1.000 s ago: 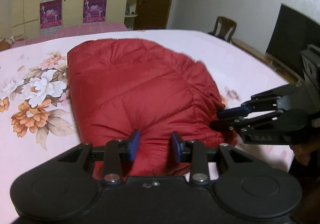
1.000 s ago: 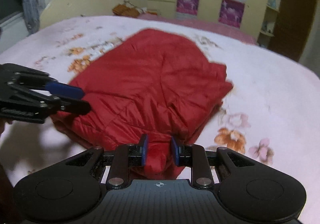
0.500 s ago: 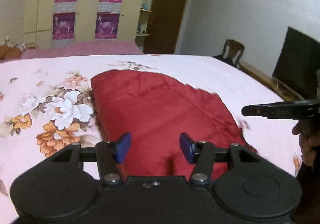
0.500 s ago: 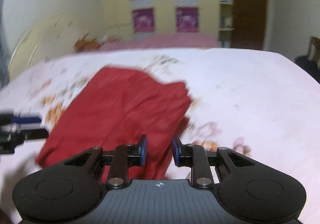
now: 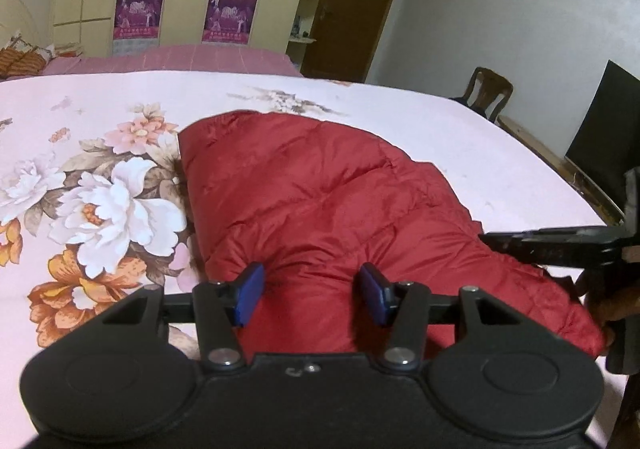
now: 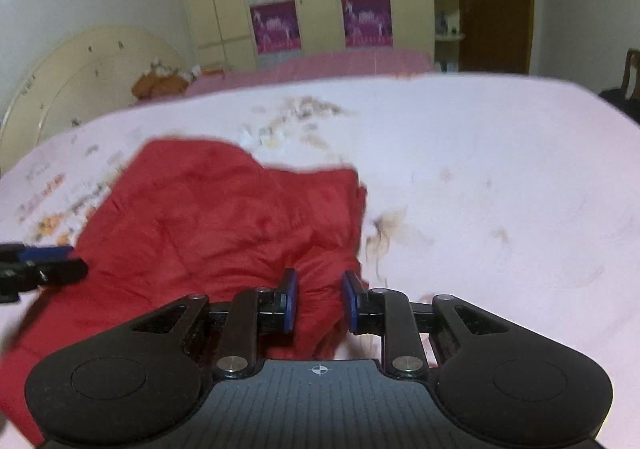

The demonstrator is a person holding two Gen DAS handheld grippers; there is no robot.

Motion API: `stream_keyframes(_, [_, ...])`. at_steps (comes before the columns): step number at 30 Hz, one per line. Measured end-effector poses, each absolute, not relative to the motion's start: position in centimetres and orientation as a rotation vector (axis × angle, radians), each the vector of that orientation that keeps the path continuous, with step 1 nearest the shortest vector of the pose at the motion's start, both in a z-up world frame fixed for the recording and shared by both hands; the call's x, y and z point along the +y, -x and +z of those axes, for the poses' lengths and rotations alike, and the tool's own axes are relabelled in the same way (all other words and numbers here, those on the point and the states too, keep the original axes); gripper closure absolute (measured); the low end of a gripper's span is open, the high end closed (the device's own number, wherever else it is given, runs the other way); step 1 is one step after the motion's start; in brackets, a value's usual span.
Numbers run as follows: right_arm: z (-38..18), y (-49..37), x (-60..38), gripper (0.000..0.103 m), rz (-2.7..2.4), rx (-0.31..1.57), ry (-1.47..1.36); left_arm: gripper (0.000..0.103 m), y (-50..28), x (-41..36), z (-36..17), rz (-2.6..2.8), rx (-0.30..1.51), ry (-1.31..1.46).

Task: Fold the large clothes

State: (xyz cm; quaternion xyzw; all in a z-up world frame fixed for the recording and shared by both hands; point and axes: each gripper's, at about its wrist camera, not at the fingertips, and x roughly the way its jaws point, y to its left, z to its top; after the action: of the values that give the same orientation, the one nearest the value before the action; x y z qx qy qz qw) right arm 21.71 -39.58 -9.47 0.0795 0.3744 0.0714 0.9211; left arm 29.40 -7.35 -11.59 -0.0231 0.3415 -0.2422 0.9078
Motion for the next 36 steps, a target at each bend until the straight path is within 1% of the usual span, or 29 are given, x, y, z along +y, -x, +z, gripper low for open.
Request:
stream_keyframes(3, [-9.8, -22.1, -39.8, 0.082, 0.155, 0.787, -0.165, 0.051, -29.2, -7.4, -11.0, -0.500, 0.704, 0.036])
stream_keyframes(6, [-7.0, -21.5, -40.3, 0.082, 0.146, 0.705, -0.172, 0.052, -30.0, -6.3, -9.4, -0.468, 0.609, 0.042])
stream_keyframes(8, [-5.2, -22.7, -39.7, 0.082, 0.180, 0.672, -0.154, 0.052, -32.3, -5.9, -9.0, -0.452, 0.617, 0.092])
stream_keyframes(11, [-4.2, -26.0, -37.4, 0.082, 0.255, 0.672, -0.120, 0.052, -35.7, -6.9, -8.8, -0.454, 0.647, 0.099])
stream_keyframes(13, [-4.8, -28.6, -35.5, 0.082, 0.290, 0.716, -0.089, 0.052, -37.8, -8.3, -9.3, -0.462, 0.704, 0.082])
stream_keyframes(16, [-7.5, -31.5, -34.0, 0.082, 0.283, 0.828, -0.067, 0.050, -39.1, -9.8, -10.4, -0.445, 0.752, 0.031])
stream_keyframes(18, [-8.6, -31.9, -34.2, 0.082, 0.275, 0.853, -0.077, 0.051, -38.6, -9.7, -10.2, -0.440, 0.739, 0.024])
stream_keyframes(20, [-7.6, -30.9, -36.1, 0.082, 0.254, 0.809, -0.145, 0.036, -37.1, -8.5, -9.3, -0.441, 0.689, 0.031])
stream_keyframes(21, [-6.9, -29.9, -37.4, 0.082, 0.240, 0.771, -0.180, 0.020, -36.1, -7.8, -9.0, -0.436, 0.668, 0.037])
stream_keyframes(22, [-6.4, -28.9, -39.1, 0.073, 0.229, 0.755, -0.220, 0.016, -35.0, -6.9, -8.8, -0.433, 0.657, 0.047])
stream_keyframes(23, [-6.2, -27.8, -41.0, 0.037, 0.203, 0.755, -0.273, 0.016, -34.0, -6.0, -8.7, -0.441, 0.664, 0.069])
stream_keyframes(24, [-6.3, -26.8, -42.9, 0.023, 0.169, 0.747, -0.332, 0.015, -33.3, -5.2, -8.9, -0.453, 0.688, 0.096])
stream_keyframes(25, [-6.3, -25.7, -44.5, 0.017, 0.158, 0.748, -0.390, 0.015, -32.6, -4.3, -9.4, -0.465, 0.725, 0.137])
stream_keyframes(28, [-7.5, -23.2, -47.8, 0.017, 0.162, 0.797, -0.554, 0.017, -31.1, -2.7, -11.0, -0.511, 0.806, 0.264])
stream_keyframes(30, [-8.9, -22.1, -48.8, 0.018, 0.175, 0.823, -0.659, 0.018, -30.9, -1.9, -11.8, -0.516, 0.827, 0.356])
stream_keyframes(31, [-9.6, -21.7, -49.1, 0.025, 0.181, 0.829, -0.701, 0.020, -31.1, -1.6, -12.3, -0.523, 0.838, 0.413])
stream_keyframes(32, [-10.1, -21.6, -49.3, 0.030, 0.195, 0.835, -0.749, 0.021, -31.3, -1.5, -12.6, -0.525, 0.846, 0.448])
stream_keyframes(34, [-11.3, -21.7, -49.2, 0.032, 0.225, 0.836, -0.837, 0.020, -31.9, -1.7, -13.0, -0.531, 0.856, 0.468])
stream_keyframes(36, [-12.0, -22.3, -48.6, 0.035, 0.219, 0.853, -0.835, 0.020, -32.5, -2.0, -13.5, -0.531, 0.877, 0.475])
